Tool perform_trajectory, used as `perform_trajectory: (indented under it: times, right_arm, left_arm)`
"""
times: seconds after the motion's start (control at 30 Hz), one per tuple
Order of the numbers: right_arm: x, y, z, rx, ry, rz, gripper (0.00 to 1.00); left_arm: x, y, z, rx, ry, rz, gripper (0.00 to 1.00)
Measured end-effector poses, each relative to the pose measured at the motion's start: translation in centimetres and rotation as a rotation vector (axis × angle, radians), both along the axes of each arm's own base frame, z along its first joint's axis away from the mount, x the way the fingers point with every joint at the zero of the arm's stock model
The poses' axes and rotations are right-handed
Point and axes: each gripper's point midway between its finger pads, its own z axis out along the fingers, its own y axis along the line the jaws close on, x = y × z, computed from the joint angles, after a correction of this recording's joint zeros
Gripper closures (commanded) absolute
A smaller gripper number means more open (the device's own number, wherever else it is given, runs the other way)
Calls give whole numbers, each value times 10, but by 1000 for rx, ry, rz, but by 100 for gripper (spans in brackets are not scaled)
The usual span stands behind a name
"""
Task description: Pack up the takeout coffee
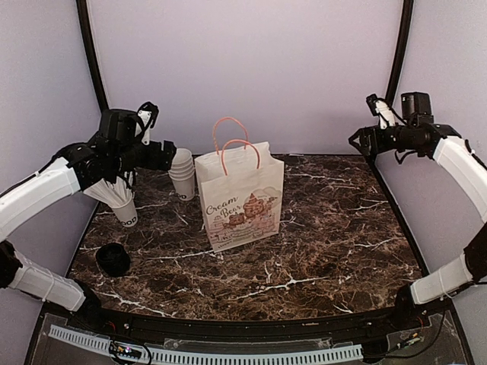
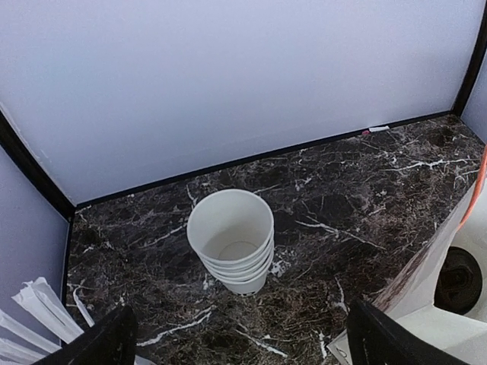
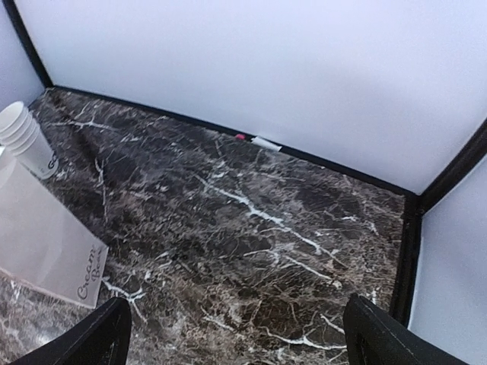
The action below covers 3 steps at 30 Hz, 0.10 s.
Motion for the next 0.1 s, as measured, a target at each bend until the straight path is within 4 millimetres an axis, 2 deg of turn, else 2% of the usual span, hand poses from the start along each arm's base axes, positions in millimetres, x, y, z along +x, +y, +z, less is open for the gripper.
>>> perform_trajectory:
  times: [0.1]
  right_arm:
    - [3,-10,13,9,-53,-73,1]
  left_arm:
    - [-1,2,-16,-28,37,21,1]
